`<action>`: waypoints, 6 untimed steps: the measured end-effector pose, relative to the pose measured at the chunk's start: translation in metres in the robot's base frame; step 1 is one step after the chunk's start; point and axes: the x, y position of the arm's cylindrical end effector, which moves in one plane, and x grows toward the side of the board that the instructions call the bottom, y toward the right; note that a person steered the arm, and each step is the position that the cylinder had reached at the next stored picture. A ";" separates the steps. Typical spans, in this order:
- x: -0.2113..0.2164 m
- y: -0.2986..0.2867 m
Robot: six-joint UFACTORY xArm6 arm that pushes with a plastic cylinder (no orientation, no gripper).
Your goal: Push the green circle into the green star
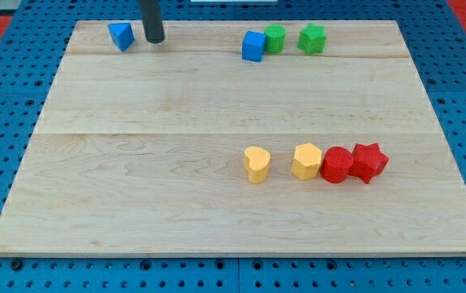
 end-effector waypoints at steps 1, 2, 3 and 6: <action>-0.012 0.066; -0.009 0.153; -0.002 0.197; 0.041 0.163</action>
